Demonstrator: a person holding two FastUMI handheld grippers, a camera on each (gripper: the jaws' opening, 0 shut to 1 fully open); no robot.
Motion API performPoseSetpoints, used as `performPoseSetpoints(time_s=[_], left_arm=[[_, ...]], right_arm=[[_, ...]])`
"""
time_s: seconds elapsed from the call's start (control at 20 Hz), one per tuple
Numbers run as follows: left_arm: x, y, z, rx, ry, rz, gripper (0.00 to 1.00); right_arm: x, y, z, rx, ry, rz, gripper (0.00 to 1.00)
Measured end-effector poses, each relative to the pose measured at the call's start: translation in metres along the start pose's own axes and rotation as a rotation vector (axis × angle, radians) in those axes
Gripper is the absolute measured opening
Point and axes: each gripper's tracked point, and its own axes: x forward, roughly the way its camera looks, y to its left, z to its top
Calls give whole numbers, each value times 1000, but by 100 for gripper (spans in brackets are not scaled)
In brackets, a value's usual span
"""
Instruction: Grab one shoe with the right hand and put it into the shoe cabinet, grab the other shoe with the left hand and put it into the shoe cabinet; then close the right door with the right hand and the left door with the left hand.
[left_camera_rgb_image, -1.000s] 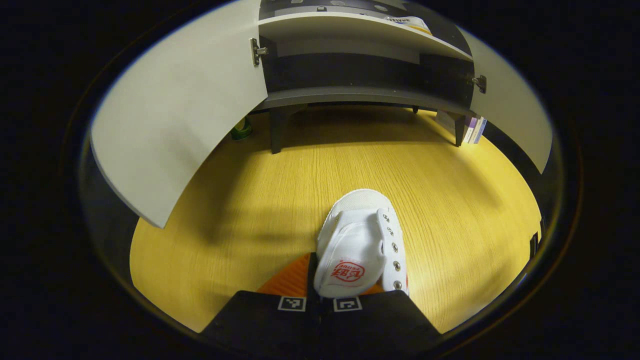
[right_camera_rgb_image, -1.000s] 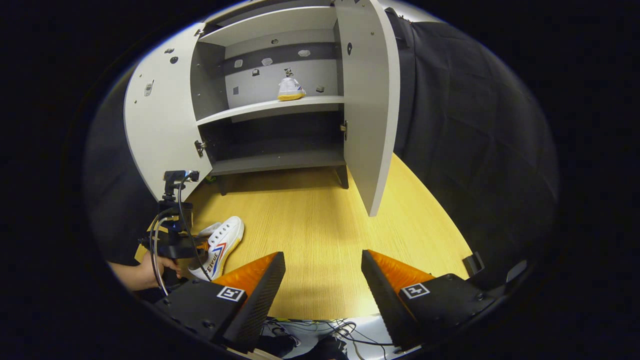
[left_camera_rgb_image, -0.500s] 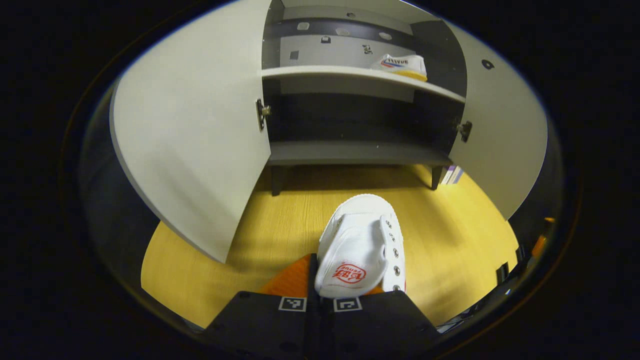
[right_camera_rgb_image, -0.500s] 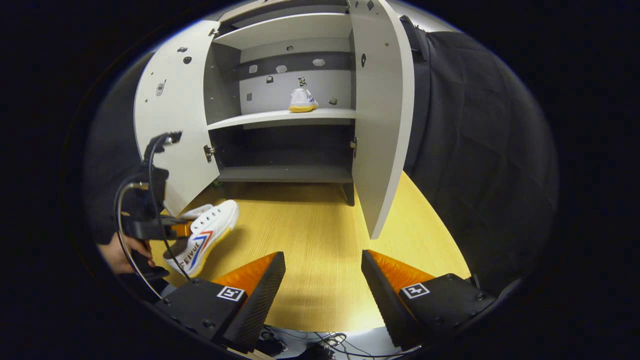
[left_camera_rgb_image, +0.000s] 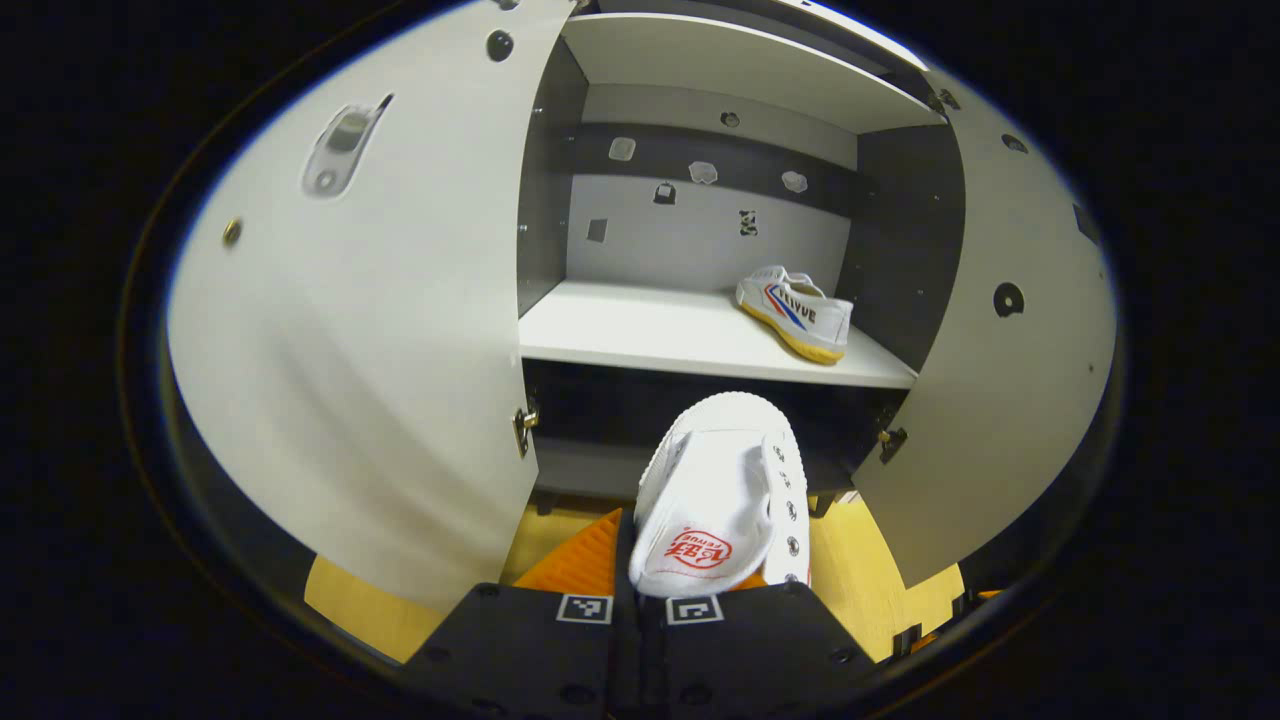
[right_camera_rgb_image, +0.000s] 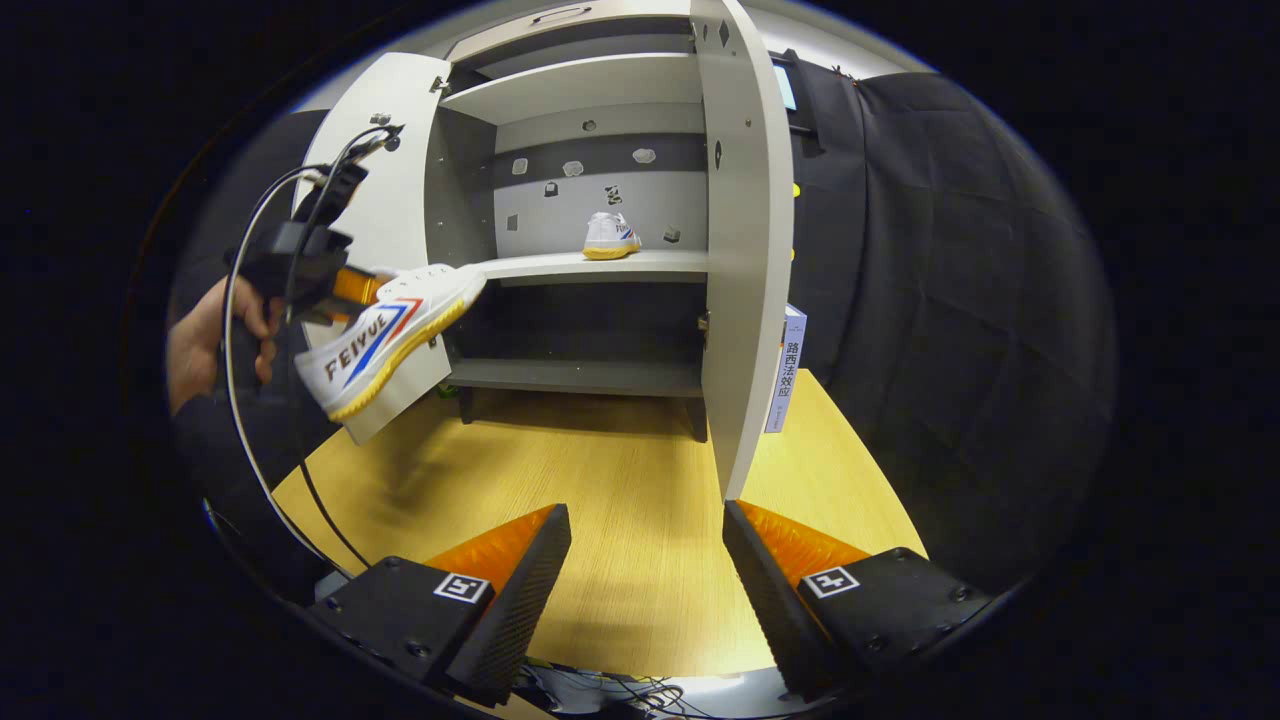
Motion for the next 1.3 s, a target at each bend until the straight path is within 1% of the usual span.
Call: performPoseSetpoints(time_s=[0.2,0.3,0.4,0.5,0.6,0.65,0.75,0.9,0.95,1.0,1.1,1.25,1.3], left_arm=[[29,-6,77,35,-64,22,5],[46,-9,107,54,-61,32,5],[69,-11,141,105,-82,52,5],[99,-11,166,142,-68,76,6],[131,-15,185,106,-43,77,5],[147,-19,192,92,-27,65,5],[177,-24,203,91,12,64,5],[226,-29,206,143,78,88,6],[241,-31,203,172,101,94,5],[253,-30,199,214,121,105,6],[274,-27,195,259,143,133,5],[293,-23,187,252,186,147,5],[295,-23,187,265,193,143,5]], right_arm=[[-4,-22,-1,43,-7,-24,97],[-7,-35,-2,64,-8,-46,97],[-10,-49,-3,77,-11,-71,97],[-14,-60,-2,100,-18,-82,97],[-17,-69,-1,132,-23,-95,97],[-19,-76,-1,144,-28,-111,97],[-24,-92,1,164,-39,-162,98],[-31,-109,5,180,-44,-221,97],[-32,-112,5,181,-43,-238,97],[-32,-116,6,182,-44,-251,97],[-33,-123,8,186,-42,-272,97],[-36,-126,12,176,-48,-287,97],[-36,-127,15,170,-55,-291,97]])
